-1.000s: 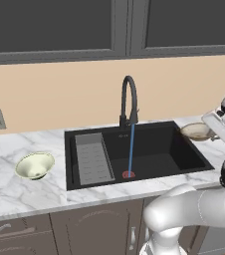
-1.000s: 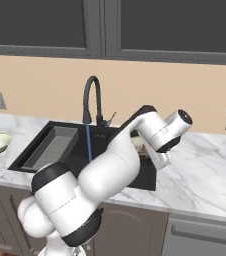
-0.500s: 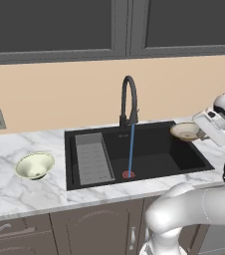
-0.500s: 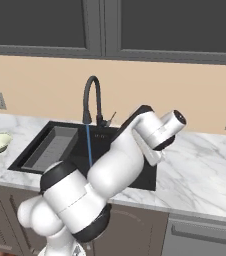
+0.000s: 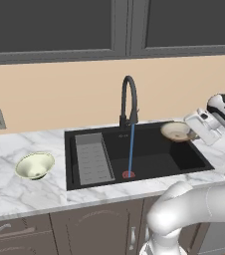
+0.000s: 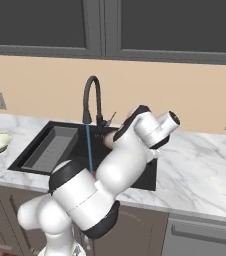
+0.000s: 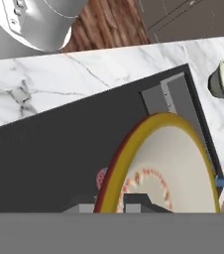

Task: Rinse each bowl for a few seconds and place them down in the sink or on the counter.

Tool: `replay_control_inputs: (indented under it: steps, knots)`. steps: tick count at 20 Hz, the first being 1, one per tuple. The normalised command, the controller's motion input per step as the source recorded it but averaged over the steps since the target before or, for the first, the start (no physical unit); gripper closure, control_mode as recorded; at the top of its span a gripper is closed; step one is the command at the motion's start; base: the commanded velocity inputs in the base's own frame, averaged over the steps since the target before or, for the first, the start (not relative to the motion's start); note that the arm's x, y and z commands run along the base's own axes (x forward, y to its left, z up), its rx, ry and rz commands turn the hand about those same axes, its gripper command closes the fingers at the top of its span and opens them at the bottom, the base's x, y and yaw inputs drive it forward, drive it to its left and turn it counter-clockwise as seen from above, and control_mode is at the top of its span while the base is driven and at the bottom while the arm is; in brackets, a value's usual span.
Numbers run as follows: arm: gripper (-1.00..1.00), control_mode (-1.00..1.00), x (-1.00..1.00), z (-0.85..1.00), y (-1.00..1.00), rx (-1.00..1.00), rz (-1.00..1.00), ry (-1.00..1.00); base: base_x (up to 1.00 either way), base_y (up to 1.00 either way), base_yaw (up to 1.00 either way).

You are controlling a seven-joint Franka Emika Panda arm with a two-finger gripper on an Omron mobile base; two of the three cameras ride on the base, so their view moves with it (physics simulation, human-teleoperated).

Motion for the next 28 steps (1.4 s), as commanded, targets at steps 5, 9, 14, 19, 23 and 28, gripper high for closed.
replay_control_inputs:
  steps: [5, 9, 14, 19, 23, 28]
  knots:
    - [1.0, -1.0, 0.18, -0.08, 0.31, 0.04, 0.17, -0.06, 0.0, 0.0, 0.0]
    - [1.0, -1.0, 0.19, -0.09, 0.33, 0.02, 0.17, 0.0, 0.0, 0.0, 0.0]
    - [1.0, -1.0, 0.18, -0.09, 0.32, 0.01, 0.16, 0.0, 0.0, 0.0, 0.0]
    - [1.0, -1.0, 0.11, -0.03, 0.25, 0.01, 0.16, -0.01, 0.0, 0.0, 0.0]
    - [1.0, -1.0, 0.05, -0.03, 0.22, 0.02, 0.16, -0.02, 0.0, 0.0, 0.0]
    - [1.0, -1.0, 0.09, -0.07, 0.25, 0.03, 0.16, 0.0, 0.0, 0.0, 0.0]
